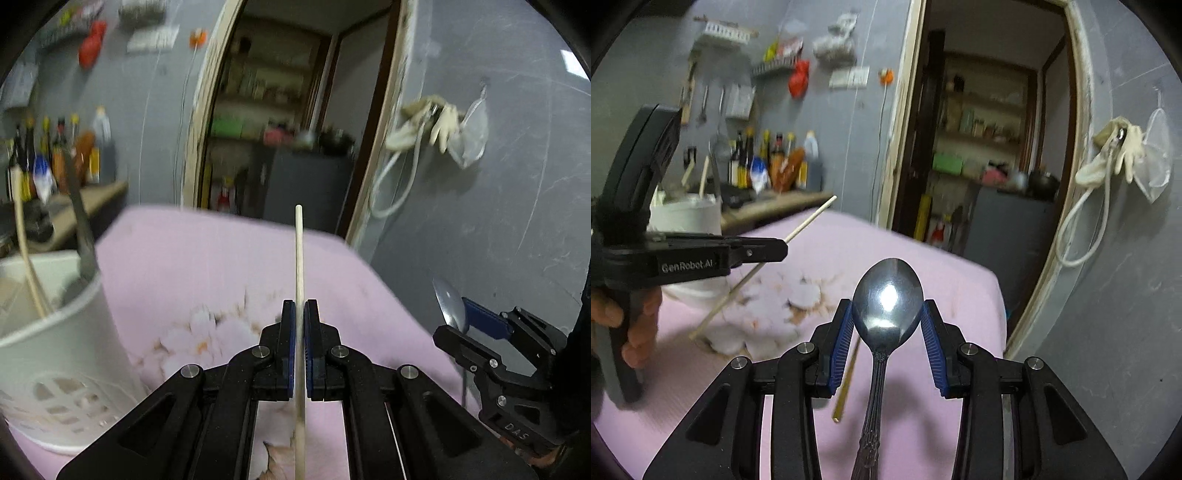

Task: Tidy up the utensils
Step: 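Lift the chopstick and metal spoon and carry them to the white holder, then lower the chopstick and spoon into the holder and open both tools, then move both tools back to the knife and gold spoon, then close the left tool on the metal knife while the right tool grasps the gold spoon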

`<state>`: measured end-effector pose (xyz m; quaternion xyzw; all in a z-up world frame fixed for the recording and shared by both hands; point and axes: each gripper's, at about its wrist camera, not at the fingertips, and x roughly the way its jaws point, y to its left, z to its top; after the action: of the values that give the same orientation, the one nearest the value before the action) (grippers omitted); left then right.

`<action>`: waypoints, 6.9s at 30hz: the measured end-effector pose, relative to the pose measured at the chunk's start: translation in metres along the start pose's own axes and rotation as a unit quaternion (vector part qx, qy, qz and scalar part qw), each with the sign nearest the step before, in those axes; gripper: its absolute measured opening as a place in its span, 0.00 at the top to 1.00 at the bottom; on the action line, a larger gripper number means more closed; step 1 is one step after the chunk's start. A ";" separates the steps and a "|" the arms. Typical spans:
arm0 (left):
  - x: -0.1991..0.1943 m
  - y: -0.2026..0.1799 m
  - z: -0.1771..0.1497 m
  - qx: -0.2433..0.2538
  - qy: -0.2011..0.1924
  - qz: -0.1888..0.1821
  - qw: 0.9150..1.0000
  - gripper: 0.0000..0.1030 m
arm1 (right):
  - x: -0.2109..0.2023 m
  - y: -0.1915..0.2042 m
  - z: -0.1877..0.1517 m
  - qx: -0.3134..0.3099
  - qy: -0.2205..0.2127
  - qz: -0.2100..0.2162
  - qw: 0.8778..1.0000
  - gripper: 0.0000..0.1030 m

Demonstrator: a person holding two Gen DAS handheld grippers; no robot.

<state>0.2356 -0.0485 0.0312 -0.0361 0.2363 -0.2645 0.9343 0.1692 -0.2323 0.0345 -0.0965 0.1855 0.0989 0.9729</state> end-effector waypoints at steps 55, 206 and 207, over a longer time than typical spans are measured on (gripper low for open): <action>-0.170 0.209 0.042 -0.161 -0.300 0.168 0.925 0.98 | 0.058 0.138 0.123 0.082 -0.240 0.152 0.955 0.66; 0.111 -0.022 -0.028 0.033 0.260 0.067 0.963 0.79 | 0.054 -0.049 -0.045 0.073 0.213 0.129 0.966 0.77; 0.113 -0.023 -0.028 0.034 0.260 0.070 0.962 0.83 | 0.054 -0.047 -0.045 0.065 0.214 0.125 0.967 0.77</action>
<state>0.2963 -0.1238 -0.0365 0.0828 0.4641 -0.2064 0.8574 0.2133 -0.2789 -0.0198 -0.0280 0.4058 0.1841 0.8948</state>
